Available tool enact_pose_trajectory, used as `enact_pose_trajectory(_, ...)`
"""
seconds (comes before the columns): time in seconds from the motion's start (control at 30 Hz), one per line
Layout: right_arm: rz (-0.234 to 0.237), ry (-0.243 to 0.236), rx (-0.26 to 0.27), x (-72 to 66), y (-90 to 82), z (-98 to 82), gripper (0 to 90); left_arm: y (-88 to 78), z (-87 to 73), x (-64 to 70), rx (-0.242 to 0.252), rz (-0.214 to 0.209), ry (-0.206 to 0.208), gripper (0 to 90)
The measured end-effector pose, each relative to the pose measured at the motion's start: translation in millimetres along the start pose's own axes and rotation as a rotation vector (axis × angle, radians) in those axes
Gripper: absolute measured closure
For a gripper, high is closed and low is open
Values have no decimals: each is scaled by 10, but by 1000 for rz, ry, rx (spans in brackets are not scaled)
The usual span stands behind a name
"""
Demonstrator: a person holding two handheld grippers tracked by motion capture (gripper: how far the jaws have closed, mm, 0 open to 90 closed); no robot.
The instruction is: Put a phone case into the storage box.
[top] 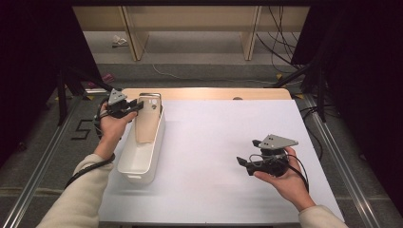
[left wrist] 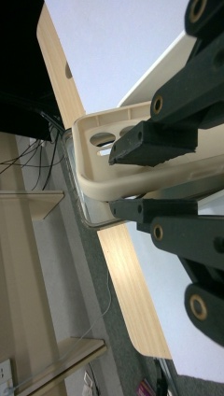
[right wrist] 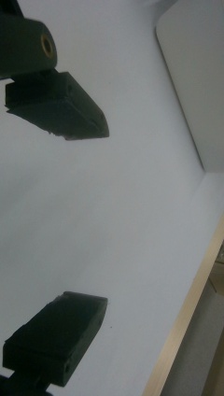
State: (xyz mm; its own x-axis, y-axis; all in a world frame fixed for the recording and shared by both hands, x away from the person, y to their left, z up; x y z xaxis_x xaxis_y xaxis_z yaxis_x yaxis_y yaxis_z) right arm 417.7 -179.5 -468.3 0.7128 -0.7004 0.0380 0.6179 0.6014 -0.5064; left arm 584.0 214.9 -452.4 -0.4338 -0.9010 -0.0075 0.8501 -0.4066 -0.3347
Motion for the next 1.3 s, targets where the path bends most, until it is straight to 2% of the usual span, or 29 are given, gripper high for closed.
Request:
enact_pose_trajectory(0.37, 1, 0, 0, -2, 1, 0, 163, 1, 103, 24, -10, 36, 45, 664)
enact_pose_trajectory(0.53, 1, 1, 0, -1, -3, 0, 163, -31, 147, 13, 7, 44, 35, 650)
enact_pose_trajectory(0.67, 3, 2, -2, -4, 2, -2, 163, -78, 189, 24, 20, 34, 36, 655)
enact_pose_trajectory(0.83, 2, 2, 0, -7, 3, 1, 163, -122, 212, 39, 18, 26, 40, 727)
enact_pose_trajectory(0.97, 2, 1, 1, -5, 2, 2, 163, -156, 195, 35, 9, 31, 17, 792)
enact_pose_trajectory(1.17, 3, 1, 0, -8, 2, 2, 163, -212, 174, 62, 6, 22, -2, 771)
enact_pose_trajectory(1.3, 1, 1, 1, -5, 1, 3, 163, -275, 166, 88, 2, 12, -14, 713)
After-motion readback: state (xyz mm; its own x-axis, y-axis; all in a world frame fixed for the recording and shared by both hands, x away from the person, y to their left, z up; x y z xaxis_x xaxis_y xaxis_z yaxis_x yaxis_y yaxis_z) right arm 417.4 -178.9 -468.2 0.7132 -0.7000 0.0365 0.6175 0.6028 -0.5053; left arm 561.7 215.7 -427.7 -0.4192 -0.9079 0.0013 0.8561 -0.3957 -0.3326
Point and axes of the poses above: each handheld gripper's, and its own axes: y roughly forward along the jaws, z roughly out of its top, x roughly to its right, the point moved 9 cm from there along y, roughly forward along the jaws, and after that the axes turned 3 degrees about x, right-handed, at the moved point
